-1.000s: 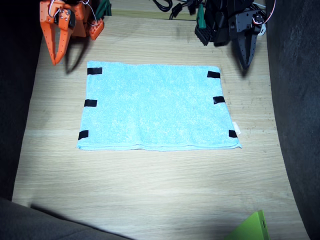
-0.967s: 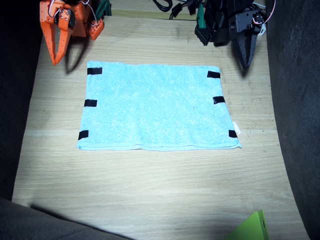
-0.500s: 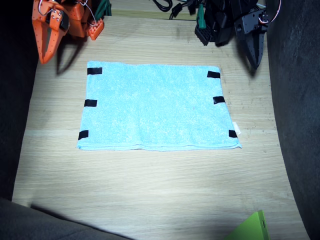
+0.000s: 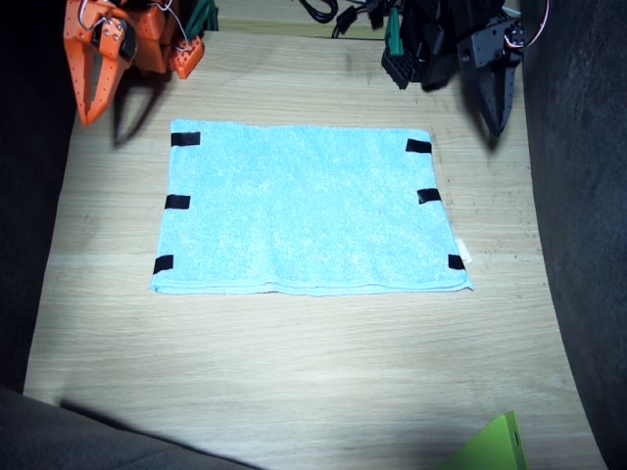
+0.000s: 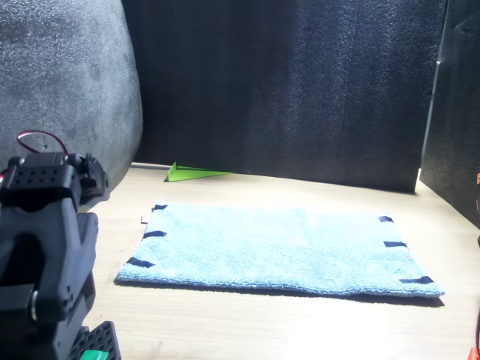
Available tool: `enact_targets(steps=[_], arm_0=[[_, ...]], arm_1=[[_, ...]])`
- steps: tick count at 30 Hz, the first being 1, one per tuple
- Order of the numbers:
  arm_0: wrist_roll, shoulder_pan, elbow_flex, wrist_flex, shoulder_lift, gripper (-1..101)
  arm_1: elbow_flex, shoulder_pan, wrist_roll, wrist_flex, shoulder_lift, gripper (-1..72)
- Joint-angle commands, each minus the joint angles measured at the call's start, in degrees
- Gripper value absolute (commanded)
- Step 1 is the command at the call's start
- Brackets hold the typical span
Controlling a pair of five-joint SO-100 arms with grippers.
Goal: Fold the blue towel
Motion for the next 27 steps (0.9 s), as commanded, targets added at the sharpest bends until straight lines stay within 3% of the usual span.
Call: enact_targets(steps=[1,5,15,27], arm_0=[[0.1,-2.7,-13.2,0.2,-14.6,0],[1.2,-3.9,-25.7,-0.8,-32.5,0],[4.1,-5.4,-42.1,-0.9,-60.7,0],[6.4,-8.2,-47.0,-2.3,-77.3,0]], arm_1=[[-15.3,1.1,-1.0,1.6,-18.5,-0.1],[-35.3,3.0,-3.5,8.1,-39.4,-0.1],[-59.8,12.7,-2.4,14.0,-68.1,-0.1],[-62.5,16.3,-5.9,10.7,-85.3,-0.1]])
